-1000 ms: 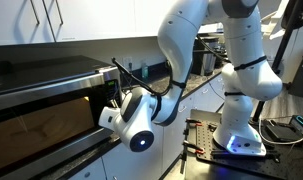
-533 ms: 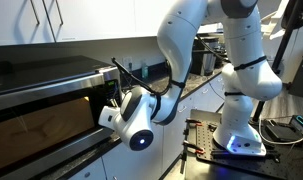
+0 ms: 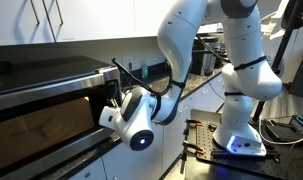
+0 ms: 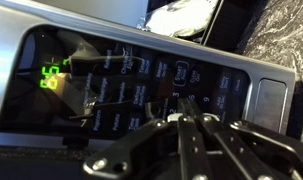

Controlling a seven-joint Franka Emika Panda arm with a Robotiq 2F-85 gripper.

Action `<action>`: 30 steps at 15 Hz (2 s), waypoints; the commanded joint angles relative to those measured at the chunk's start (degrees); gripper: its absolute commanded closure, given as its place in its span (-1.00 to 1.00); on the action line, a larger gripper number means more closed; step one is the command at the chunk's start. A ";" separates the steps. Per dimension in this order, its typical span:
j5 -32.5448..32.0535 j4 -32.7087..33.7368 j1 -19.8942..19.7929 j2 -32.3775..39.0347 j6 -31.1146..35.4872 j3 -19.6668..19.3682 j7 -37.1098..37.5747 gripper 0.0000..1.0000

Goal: Push the button to open the microwave door

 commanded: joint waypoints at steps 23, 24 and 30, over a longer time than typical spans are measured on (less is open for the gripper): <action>1.67 -1.83 -0.52 -1.34 -0.52 0.32 0.51 1.00; 1.46 -1.79 -0.62 -1.36 -0.28 0.26 0.38 1.00; -0.13 -0.71 -0.98 -0.94 0.30 0.03 -0.39 1.00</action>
